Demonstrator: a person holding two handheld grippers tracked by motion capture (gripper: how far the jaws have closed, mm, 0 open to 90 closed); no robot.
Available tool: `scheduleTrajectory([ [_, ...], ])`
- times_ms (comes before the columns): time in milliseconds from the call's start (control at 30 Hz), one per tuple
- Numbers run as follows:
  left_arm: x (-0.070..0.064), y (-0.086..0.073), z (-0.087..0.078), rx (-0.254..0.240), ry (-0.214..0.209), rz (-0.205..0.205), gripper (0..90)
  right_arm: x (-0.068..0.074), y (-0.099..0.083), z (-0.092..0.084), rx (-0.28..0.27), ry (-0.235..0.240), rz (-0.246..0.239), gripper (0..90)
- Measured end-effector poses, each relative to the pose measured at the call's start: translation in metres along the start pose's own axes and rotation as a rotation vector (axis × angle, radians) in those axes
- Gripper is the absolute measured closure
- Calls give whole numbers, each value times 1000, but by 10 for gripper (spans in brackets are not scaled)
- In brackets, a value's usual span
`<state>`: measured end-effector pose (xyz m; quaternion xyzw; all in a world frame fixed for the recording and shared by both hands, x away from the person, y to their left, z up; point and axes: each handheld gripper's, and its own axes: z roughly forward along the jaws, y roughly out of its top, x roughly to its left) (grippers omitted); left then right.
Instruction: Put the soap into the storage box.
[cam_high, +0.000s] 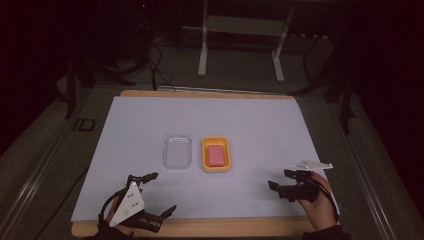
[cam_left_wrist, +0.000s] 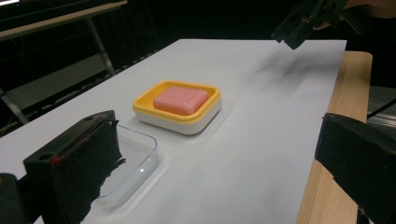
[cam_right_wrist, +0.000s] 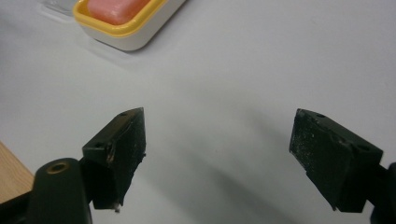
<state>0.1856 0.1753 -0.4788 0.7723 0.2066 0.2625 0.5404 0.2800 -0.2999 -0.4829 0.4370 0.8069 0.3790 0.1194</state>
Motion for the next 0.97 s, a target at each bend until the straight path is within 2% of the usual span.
scheduleTrajectory([
  [167,0,0,0,6,0,1,7,-3,-6,-1,8,-4,20,188],
  [433,0,0,0,10,0,4,6,-7,-8,8,11,8,29,190],
  [967,0,0,0,7,-3,8,6,-8,-9,9,14,10,44,191],
])
